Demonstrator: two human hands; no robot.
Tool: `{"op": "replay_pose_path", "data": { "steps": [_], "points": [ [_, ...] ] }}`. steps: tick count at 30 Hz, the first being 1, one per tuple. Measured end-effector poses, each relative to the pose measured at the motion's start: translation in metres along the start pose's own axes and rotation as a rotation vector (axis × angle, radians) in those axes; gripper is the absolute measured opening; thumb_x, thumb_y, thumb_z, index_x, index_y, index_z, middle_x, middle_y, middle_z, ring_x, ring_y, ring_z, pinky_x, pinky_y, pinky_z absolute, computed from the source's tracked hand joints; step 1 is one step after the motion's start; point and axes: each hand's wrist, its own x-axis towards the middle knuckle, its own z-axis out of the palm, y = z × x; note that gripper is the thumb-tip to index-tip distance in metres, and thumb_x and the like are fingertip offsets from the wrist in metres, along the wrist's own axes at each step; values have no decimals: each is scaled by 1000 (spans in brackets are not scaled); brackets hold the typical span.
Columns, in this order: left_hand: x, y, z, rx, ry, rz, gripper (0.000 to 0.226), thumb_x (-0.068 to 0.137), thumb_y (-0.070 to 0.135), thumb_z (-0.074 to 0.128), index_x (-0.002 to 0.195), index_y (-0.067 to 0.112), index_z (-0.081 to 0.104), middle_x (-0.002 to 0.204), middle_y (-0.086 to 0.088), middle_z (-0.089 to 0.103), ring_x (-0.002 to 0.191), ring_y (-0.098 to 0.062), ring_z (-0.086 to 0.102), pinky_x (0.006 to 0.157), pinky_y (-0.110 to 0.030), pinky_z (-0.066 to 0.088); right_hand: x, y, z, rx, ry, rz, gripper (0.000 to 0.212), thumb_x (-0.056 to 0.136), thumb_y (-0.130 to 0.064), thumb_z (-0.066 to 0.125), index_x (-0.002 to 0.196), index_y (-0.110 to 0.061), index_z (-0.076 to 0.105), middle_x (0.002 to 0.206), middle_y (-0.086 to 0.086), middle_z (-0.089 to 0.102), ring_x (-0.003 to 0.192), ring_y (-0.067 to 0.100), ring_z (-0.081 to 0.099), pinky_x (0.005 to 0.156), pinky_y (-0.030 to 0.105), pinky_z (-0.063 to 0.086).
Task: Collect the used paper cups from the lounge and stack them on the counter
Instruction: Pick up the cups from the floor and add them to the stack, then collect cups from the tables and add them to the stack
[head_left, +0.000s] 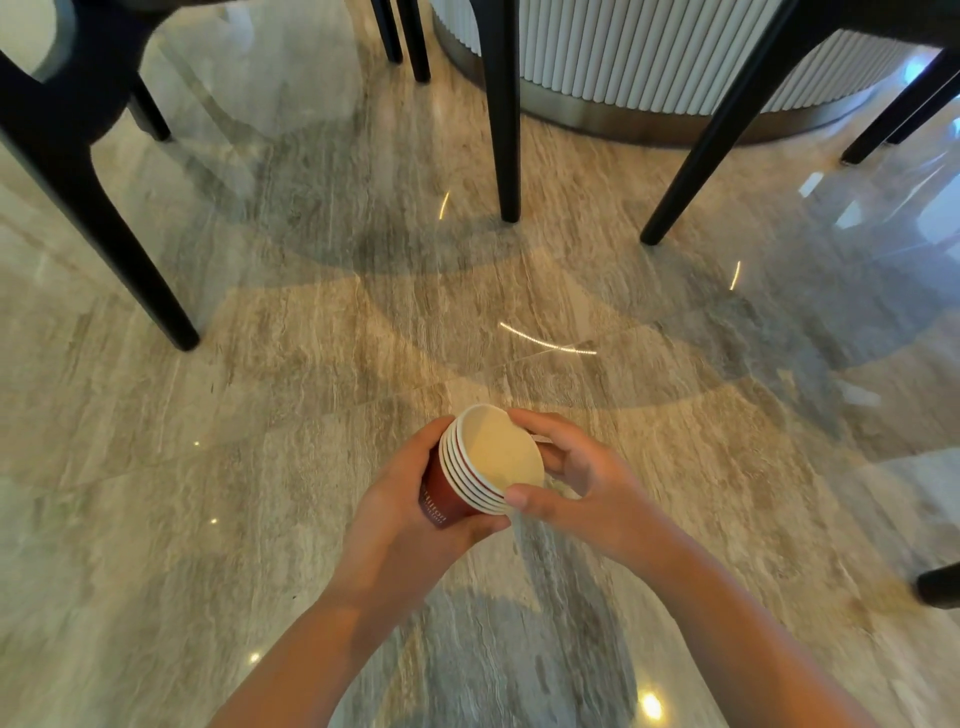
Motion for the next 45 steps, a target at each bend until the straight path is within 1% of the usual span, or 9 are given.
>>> {"op": "replay_pose_path", "data": {
  "steps": [4, 8, 13, 16, 20, 25, 31, 40, 45],
  "points": [
    [5, 34, -19, -21, 6, 26, 70, 46, 54, 77, 105, 67, 41, 106, 41, 52, 101, 18, 48, 74, 5, 34, -5, -30, -7, 37, 99, -22, 55, 68, -55, 66, 119, -40, 49, 126, -11, 57, 117, 7, 53, 98, 30, 44],
    [-7, 77, -49, -119, 67, -21, 69, 56, 30, 86, 106, 53, 44, 103, 45, 52, 97, 21, 50, 70, 3, 38, -14, -80, -4, 54, 289, -15, 46, 76, -57, 53, 118, -39, 53, 120, -16, 61, 114, 4, 55, 87, 13, 45],
    [-46, 146, -106, -214, 176, -97, 66, 60, 16, 86, 107, 46, 50, 98, 36, 59, 93, 13, 56, 60, -1, 44, -35, -172, 12, -34, 395, 57, 44, 79, -60, 48, 119, -42, 51, 117, -27, 58, 112, -11, 49, 87, 14, 36],
    [-73, 192, -142, -294, 242, -171, 72, 53, 25, 90, 111, 43, 52, 96, 28, 63, 90, 9, 59, 56, -4, 46, -56, -236, 19, -186, 406, 83, 49, 78, -66, 42, 122, -45, 47, 120, -32, 52, 113, -17, 42, 82, 8, 32],
    [-107, 262, -178, -334, 313, -222, 70, 44, 41, 84, 105, 45, 50, 96, 35, 61, 88, 13, 58, 63, -3, 45, -90, -321, 22, -427, 386, 60, 40, 88, -42, 47, 128, -34, 46, 127, -21, 48, 113, -11, 39, 82, 2, 30],
    [-151, 352, -211, -344, 378, -245, 70, 37, 66, 78, 101, 56, 51, 101, 31, 63, 92, 9, 61, 66, -8, 49, -146, -426, 17, -703, 392, 13, 36, 89, -20, 55, 125, -16, 52, 124, -1, 56, 114, 14, 52, 86, 21, 38],
    [-196, 445, -231, -388, 446, -235, 62, 41, 63, 77, 97, 51, 54, 97, 22, 67, 92, 4, 63, 72, -16, 46, -220, -518, 8, -795, 439, 66, 38, 86, -13, 57, 124, -11, 53, 125, 4, 55, 121, 24, 48, 97, 43, 44],
    [-229, 558, -249, -279, 254, -64, 69, 47, 63, 75, 109, 49, 49, 107, 23, 63, 101, 1, 60, 78, -12, 48, -286, -604, 3, -803, 539, 92, 40, 83, -11, 60, 123, -12, 53, 130, 4, 54, 130, 25, 38, 103, 38, 33],
    [-234, 604, -271, -202, 109, 90, 66, 55, 56, 77, 112, 61, 44, 111, 35, 56, 101, 10, 55, 73, 0, 41, -293, -652, -1, -813, 622, 62, 38, 84, -13, 60, 122, -10, 55, 129, 6, 54, 128, 30, 40, 99, 47, 39]
  ]
}}
